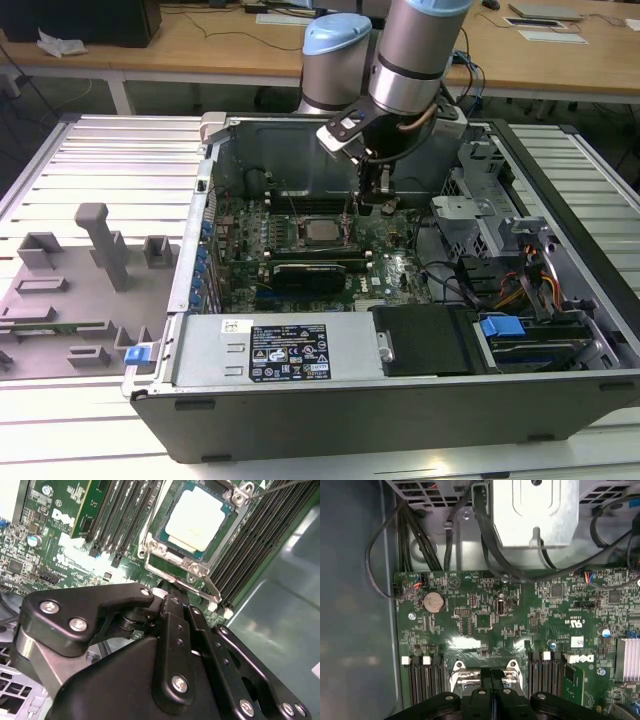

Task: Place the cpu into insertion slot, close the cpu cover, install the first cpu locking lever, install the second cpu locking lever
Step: 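Close the cpu cover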

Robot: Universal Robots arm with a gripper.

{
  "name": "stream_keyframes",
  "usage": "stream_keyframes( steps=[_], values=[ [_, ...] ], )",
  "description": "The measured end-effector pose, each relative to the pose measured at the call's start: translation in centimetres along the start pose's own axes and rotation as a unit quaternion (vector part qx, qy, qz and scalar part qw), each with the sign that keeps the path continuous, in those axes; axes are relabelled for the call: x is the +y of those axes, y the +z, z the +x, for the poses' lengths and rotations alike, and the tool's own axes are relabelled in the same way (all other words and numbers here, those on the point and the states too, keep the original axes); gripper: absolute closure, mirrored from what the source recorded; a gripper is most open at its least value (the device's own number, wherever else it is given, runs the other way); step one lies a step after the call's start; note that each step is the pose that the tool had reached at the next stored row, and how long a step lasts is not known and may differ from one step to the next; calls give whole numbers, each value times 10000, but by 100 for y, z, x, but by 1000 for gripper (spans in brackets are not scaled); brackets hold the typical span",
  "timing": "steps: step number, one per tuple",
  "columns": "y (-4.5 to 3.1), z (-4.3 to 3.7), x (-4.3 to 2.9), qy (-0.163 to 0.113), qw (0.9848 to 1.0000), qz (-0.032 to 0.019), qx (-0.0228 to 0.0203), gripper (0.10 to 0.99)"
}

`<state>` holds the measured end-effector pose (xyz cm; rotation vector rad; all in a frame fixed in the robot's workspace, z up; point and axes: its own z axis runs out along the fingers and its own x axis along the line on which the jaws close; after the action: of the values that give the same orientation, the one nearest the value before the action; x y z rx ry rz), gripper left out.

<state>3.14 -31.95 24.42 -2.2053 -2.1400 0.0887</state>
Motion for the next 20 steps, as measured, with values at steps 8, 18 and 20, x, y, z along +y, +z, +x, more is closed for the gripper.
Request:
stream_keyframes(
  steps=[8, 18, 20],
  values=[
    [14, -5, -160, -2, 9999, -158, 5, 980],
    [68, -15, -495, -7, 9987, -502, 35, 980],
    [103, -17, -541, -7, 9987, -502, 35, 980]
  ],
)
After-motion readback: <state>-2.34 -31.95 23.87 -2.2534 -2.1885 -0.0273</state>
